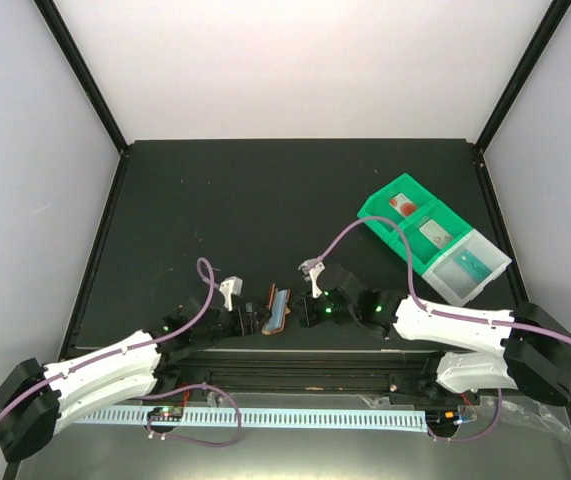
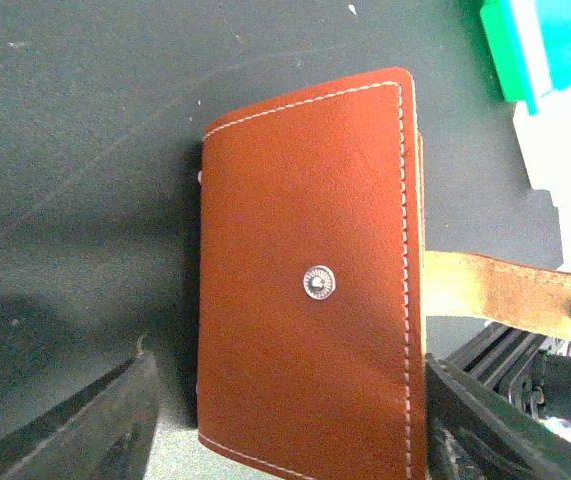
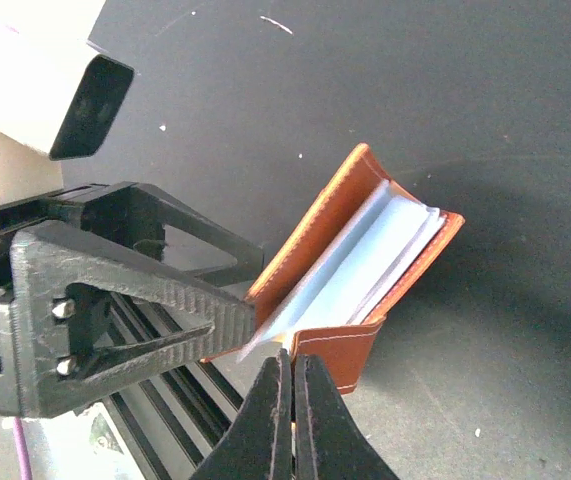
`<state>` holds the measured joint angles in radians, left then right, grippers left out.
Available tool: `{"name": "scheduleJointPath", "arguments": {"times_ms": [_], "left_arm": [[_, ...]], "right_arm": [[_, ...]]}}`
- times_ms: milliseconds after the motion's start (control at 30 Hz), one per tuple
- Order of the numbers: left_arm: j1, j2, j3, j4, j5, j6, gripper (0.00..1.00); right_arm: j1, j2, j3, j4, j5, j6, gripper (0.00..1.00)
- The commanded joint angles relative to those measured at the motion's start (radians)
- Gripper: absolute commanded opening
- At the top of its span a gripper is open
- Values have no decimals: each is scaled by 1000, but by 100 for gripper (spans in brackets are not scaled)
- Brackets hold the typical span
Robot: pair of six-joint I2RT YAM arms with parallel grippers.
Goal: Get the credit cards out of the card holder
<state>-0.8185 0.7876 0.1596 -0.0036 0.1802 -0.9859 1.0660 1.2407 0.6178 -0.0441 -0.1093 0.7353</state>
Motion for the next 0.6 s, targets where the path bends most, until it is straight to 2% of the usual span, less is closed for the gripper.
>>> {"name": "scheduleJointPath", "arguments": {"times_ms": [0,67,200,367,500,567], "left_arm": [[5,-32,38,-57,-49,30,70],[5,-42,37,-49,-44,30,59],[5,-52,40,-68,-48,32,46],[5,-62,40,-100,-69,32,41],[5,-60,40,-101,-73,32,31],[5,-58,40,-98,-72,30,29]], "right_arm": [[2,-19,7,61,-30,-3,1],[3,-3,17,68,-36,-3,1],[2,27,40,51,-49,-7,1],[3,14,28,70,-43,0,1],[3,6,47,85,-37,-1,1],[3,11,64,88,-42,-4,1]]}}
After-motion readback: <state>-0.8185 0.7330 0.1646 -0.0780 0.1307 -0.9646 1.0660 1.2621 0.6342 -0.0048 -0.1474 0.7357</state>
